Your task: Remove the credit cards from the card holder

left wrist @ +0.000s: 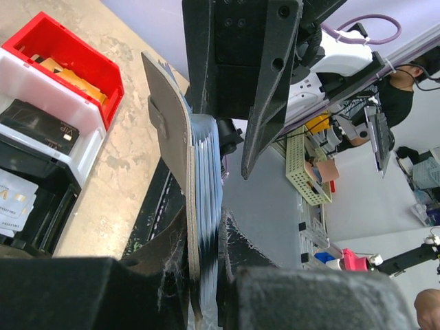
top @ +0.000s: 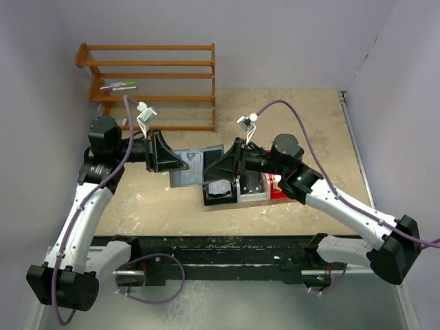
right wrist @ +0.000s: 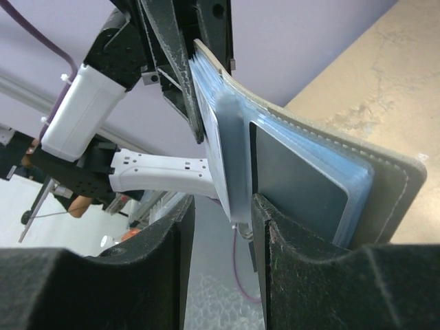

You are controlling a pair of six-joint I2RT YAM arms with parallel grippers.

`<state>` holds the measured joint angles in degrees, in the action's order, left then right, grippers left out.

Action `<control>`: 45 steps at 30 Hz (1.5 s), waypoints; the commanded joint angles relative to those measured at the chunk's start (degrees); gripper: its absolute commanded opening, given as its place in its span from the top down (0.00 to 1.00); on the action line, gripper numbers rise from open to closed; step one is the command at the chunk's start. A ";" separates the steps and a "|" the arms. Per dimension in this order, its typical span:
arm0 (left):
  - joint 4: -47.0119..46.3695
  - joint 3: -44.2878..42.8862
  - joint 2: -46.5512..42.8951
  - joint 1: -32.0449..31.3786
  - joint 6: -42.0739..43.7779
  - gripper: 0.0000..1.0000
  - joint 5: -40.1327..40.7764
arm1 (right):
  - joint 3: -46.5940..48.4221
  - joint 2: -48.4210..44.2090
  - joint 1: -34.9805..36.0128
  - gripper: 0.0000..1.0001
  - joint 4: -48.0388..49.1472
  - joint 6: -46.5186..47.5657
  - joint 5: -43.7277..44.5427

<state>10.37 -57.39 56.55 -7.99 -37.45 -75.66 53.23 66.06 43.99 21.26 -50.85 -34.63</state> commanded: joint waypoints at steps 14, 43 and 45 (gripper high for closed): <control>-5.71 -1.15 -2.05 -0.19 -3.65 0.90 -4.28 | -0.81 4.32 0.65 0.66 15.80 -6.67 -3.13; -6.28 -0.28 -2.68 -0.19 -4.49 0.85 -5.47 | -11.23 -2.17 -1.02 1.00 24.51 -12.04 -2.51; -6.37 -0.31 -2.67 -0.19 -4.47 0.85 -5.26 | -11.12 -2.75 -1.07 1.00 23.65 -11.69 -2.18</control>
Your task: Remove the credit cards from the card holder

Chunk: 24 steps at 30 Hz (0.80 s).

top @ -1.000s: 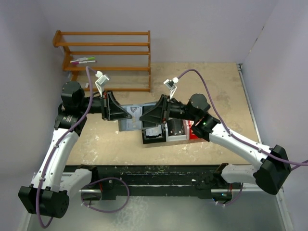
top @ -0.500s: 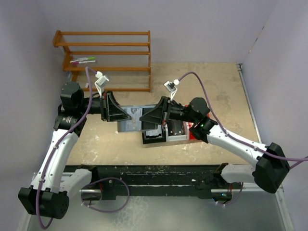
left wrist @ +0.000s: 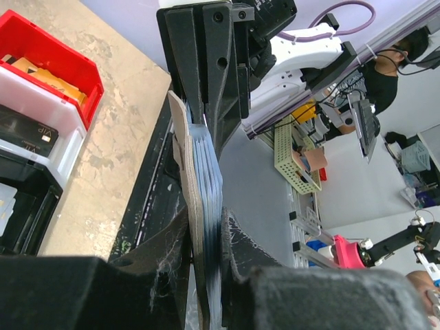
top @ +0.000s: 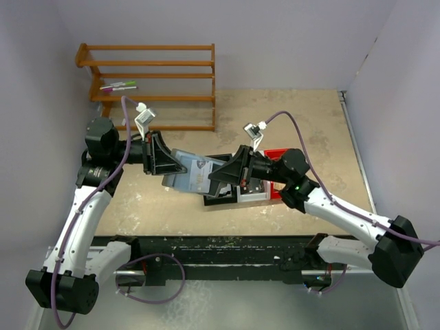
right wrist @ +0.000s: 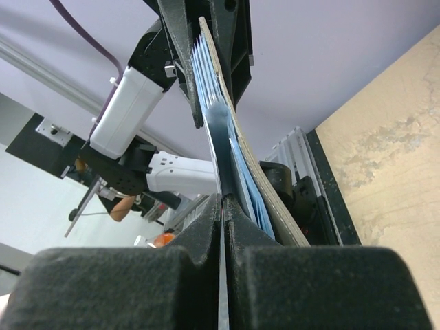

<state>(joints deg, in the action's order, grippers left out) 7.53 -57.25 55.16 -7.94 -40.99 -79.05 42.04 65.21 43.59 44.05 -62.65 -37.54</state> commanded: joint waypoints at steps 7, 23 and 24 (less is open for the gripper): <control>-3.99 -0.41 -1.18 -0.23 -1.36 0.86 -0.99 | 2.12 0.36 -0.62 0.84 2.59 0.21 1.20; 3.66 -2.20 0.54 -0.23 5.04 0.92 2.77 | -0.85 2.62 -0.63 1.00 14.13 -6.77 -0.80; 4.50 -2.51 0.57 -0.23 5.84 0.92 3.09 | -1.54 1.66 -0.98 1.00 13.12 -6.30 -0.78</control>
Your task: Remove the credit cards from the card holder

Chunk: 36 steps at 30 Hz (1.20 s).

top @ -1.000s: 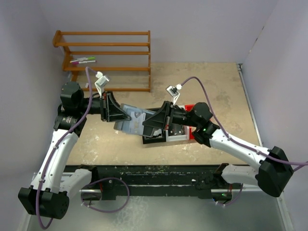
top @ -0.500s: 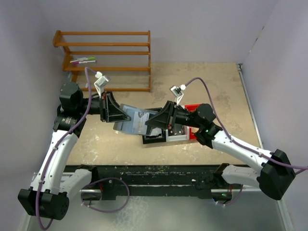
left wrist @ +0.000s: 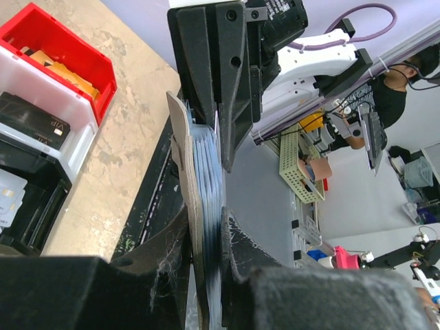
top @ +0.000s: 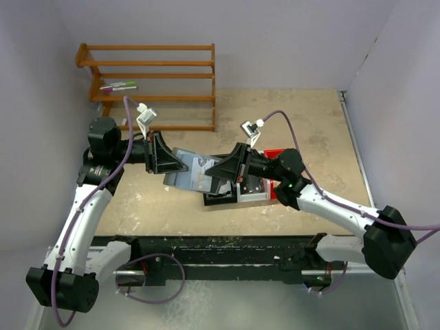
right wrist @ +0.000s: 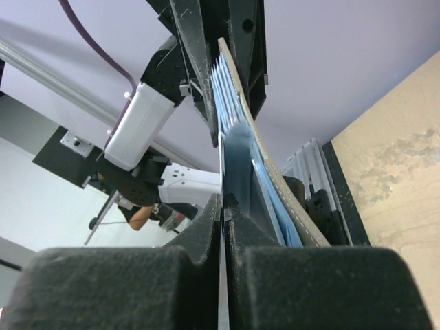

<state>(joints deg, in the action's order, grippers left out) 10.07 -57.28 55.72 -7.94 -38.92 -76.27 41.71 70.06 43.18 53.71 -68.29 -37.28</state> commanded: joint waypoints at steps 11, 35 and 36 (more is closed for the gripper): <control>12.17 -6.98 0.87 -0.14 13.85 0.96 2.79 | -7.67 -22.09 -12.16 1.00 -22.74 9.33 -3.86; 35.14 -20.63 0.42 -0.14 37.95 0.97 11.89 | 11.43 14.64 -7.23 1.00 -46.13 29.86 14.23; 35.27 -20.56 0.31 -0.14 37.88 0.97 11.53 | 12.11 16.53 -6.80 1.00 -46.45 29.88 15.67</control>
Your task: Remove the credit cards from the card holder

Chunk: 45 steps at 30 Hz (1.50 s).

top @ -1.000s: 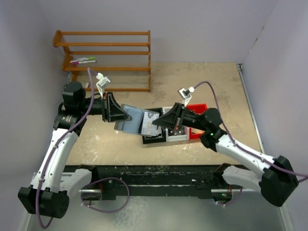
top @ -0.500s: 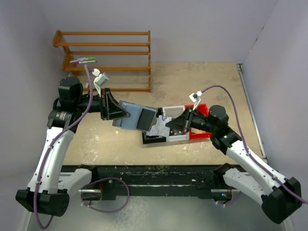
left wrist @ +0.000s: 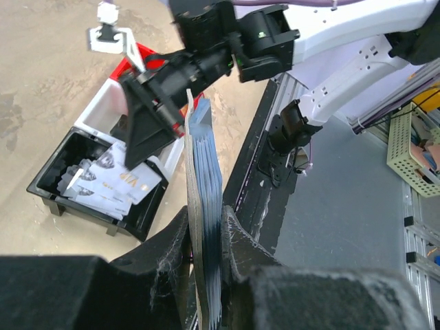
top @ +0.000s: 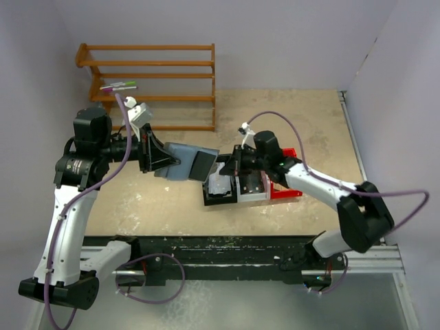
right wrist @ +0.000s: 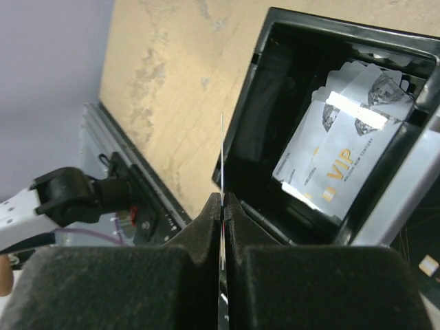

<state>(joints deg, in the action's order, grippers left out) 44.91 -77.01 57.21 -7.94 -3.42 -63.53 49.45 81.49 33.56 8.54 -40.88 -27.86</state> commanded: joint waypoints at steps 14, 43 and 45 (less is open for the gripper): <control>-0.10 0.41 -1.49 -0.13 0.04 0.97 -5.37 | 12.87 17.23 5.76 1.00 -4.74 4.08 16.26; 4.43 3.21 1.88 -0.21 7.99 0.97 -6.90 | 28.24 -10.25 6.33 0.10 -12.51 16.84 -16.57; 4.74 3.59 1.99 -0.31 8.59 0.97 -8.98 | 29.62 -8.76 7.93 0.10 -12.60 18.40 -18.74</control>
<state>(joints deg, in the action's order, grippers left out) 50.72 -73.80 59.24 -7.94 2.81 -65.80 75.53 69.41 39.64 -6.33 -27.49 -32.51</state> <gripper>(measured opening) 0.215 0.900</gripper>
